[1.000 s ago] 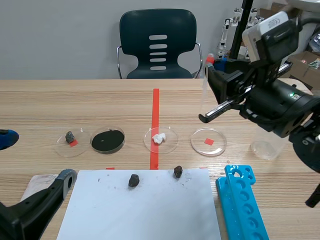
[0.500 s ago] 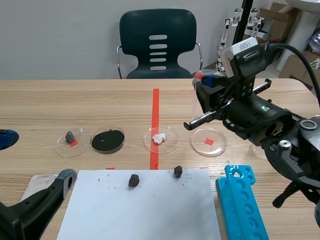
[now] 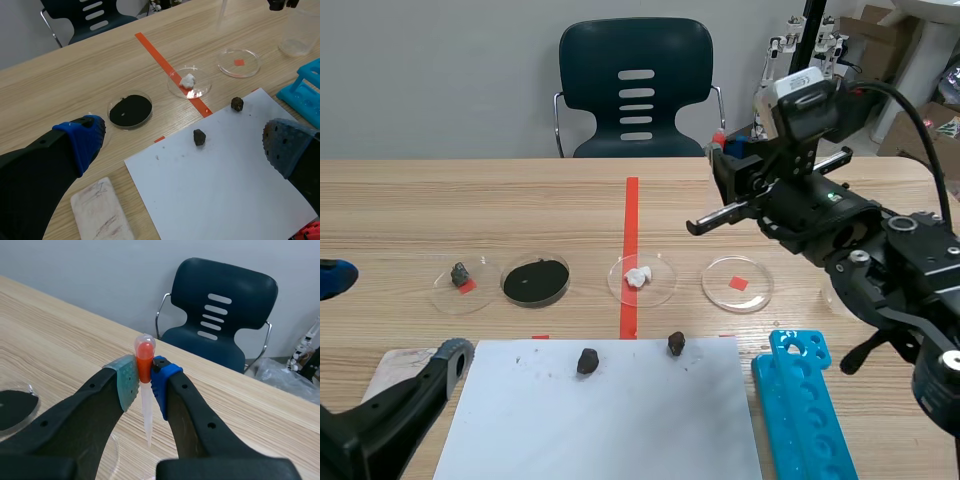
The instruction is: Squeeze the dropper onto the mineral
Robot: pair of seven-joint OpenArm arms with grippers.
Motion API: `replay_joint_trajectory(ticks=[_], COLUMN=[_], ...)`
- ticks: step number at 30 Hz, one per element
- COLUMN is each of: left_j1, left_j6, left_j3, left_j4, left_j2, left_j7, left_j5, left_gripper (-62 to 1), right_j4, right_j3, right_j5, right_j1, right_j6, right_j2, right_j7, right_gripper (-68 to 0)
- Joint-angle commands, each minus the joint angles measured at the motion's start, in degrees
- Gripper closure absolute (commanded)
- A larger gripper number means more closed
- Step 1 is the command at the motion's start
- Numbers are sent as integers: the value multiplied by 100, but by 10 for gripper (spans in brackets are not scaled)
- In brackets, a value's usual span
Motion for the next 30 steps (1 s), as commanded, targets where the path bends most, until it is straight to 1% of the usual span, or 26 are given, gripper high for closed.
replay_joint_trajectory(ticks=[1,6,10,11,15,18,30], left_j1=[-7,-7,-7,-7,-7,-7,-7], left_j6=[2,2,2,2,2,2,2], left_j3=[-35,-35,-35,-35,-35,-35,-35], left_j4=[24,24,24,24,24,24,24], left_j2=[-2,0,0,0,0,0,0], left_j7=[-61,-61,-61,-61,-61,-61,-61], left_j5=[-42,-42,-42,-42,-42,-42,-42], left_gripper=[-623,-623,-623,-623,-623,-623,-623], right_j4=[59,52,52,50,42,9,-275], right_j3=[28,28,13,-7,-125,-221,-485], right_j5=[-74,-278,-420,-452,-470,-470,-470], right_j1=[136,166,164,164,162,162,146], right_j6=[17,46,195,197,208,306,306], right_j2=[-83,-348,-498,-525,-555,-555,-555], right_j7=[94,42,-46,-52,-81,-107,-107], right_gripper=[-81,-81,-81,-81,-81,-81,-81])
